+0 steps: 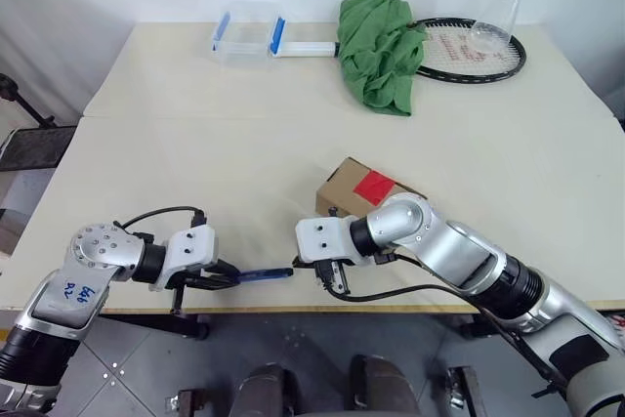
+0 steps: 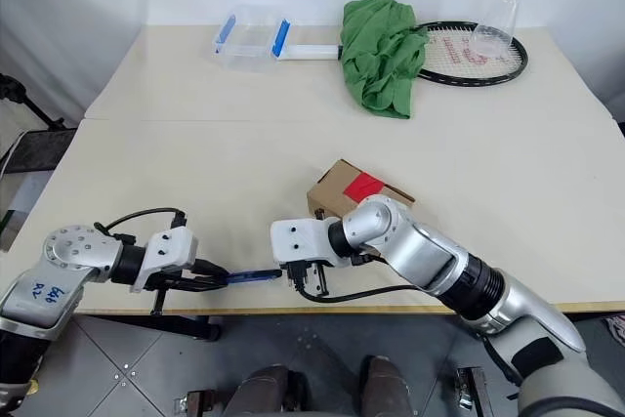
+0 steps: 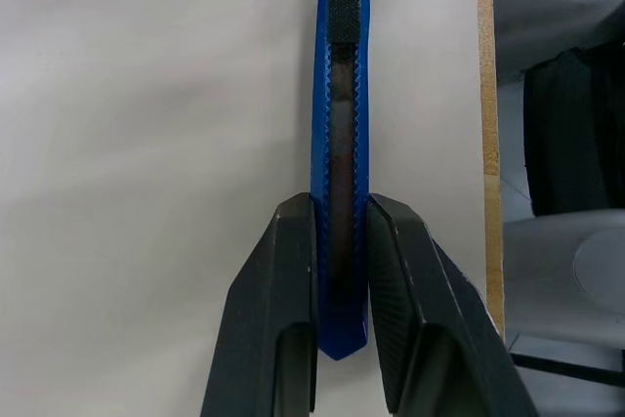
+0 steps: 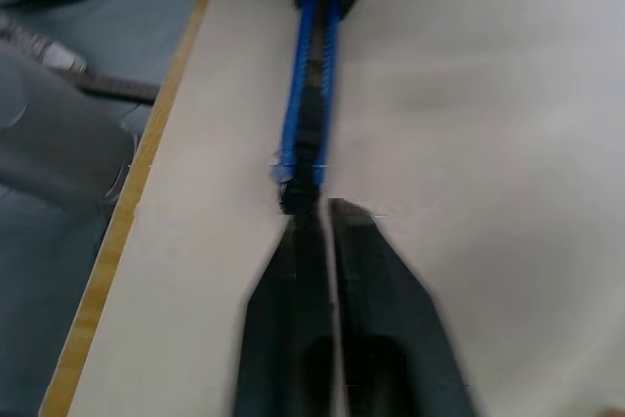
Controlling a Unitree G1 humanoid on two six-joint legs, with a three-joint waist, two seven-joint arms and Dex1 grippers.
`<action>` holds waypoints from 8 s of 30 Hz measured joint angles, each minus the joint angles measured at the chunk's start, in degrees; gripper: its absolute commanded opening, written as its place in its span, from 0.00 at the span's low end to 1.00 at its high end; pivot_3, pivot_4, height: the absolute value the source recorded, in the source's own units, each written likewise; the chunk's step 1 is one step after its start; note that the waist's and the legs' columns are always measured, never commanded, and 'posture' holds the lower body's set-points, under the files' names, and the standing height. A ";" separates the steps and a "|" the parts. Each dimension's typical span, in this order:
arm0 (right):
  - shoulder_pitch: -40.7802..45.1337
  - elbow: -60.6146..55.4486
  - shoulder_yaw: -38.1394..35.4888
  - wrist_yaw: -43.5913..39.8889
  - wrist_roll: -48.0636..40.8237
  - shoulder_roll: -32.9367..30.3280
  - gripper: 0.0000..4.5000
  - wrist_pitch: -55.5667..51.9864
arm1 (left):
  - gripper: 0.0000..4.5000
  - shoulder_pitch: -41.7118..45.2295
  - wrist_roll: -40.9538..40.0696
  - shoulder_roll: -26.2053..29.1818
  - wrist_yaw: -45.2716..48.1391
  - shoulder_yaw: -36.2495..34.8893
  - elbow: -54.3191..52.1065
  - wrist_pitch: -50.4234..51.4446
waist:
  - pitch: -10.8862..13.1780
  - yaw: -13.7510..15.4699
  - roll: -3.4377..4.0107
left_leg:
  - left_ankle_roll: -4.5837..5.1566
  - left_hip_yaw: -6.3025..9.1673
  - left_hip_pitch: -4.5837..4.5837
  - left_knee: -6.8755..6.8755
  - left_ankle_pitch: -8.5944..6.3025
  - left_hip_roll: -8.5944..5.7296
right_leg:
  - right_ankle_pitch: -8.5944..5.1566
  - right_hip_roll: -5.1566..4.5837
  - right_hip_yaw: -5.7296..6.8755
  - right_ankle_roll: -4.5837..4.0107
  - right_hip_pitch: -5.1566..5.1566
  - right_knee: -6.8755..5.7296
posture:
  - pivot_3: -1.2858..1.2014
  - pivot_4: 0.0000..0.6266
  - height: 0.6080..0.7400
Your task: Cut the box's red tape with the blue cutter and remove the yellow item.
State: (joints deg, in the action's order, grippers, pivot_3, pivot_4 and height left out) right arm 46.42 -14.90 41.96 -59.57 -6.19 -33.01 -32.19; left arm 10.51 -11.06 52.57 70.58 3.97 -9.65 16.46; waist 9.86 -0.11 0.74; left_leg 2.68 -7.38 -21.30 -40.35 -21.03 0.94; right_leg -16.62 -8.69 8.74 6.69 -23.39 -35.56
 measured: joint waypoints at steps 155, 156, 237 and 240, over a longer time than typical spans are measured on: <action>-0.17 -3.95 -53.59 21.79 -28.93 -7.27 0.03 -42.81 | 0.01 32.93 -4.19 -31.86 -25.66 11.89 15.02 8.50 | 0.08 0.19 -0.51 | -0.15 0.30 -0.42 0.36 0.08 -0.20 | -0.01 0.24 0.36 -0.01 -0.06 0.61 | 0.52 0.24 1.00; -1.09 -4.69 -52.92 21.77 -28.99 -7.41 0.03 -42.73 | 0.01 33.63 -3.98 -32.15 -25.09 12.19 15.83 8.64 | 0.09 0.17 -0.53 | -0.15 0.29 -0.42 0.34 0.08 -0.19 | -0.01 0.24 0.36 -0.01 -0.07 0.63 | 0.52 0.24 1.00; -9.70 -5.92 -49.41 21.90 -33.39 -16.66 0.03 -39.03 | 0.01 35.75 1.21 -34.43 -21.94 10.98 21.40 9.74 | 0.09 1.54 -0.54 | -0.07 0.36 -0.44 0.14 0.16 -0.17 | 0.00 0.17 0.36 0.02 0.02 0.55 | 0.52 0.24 1.00; -9.34 -5.91 -48.39 21.06 -33.25 -18.36 0.03 -38.91 | 0.01 35.78 1.34 -34.66 -22.13 10.99 21.27 10.45 | 0.09 1.61 -0.54 | -0.07 0.38 -0.44 0.13 0.16 -0.16 | 0.00 0.16 0.37 0.02 0.03 0.55 | 0.52 0.24 1.00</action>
State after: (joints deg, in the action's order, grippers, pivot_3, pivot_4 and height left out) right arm 37.07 -20.81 -6.43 -38.51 -39.45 -51.37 -71.11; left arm 46.29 -9.72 17.90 48.45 14.96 11.62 26.90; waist 9.95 1.50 0.20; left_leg 2.61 -7.00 -21.74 -40.22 -20.87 0.78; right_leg -16.62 -8.54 9.10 6.71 -23.36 -35.01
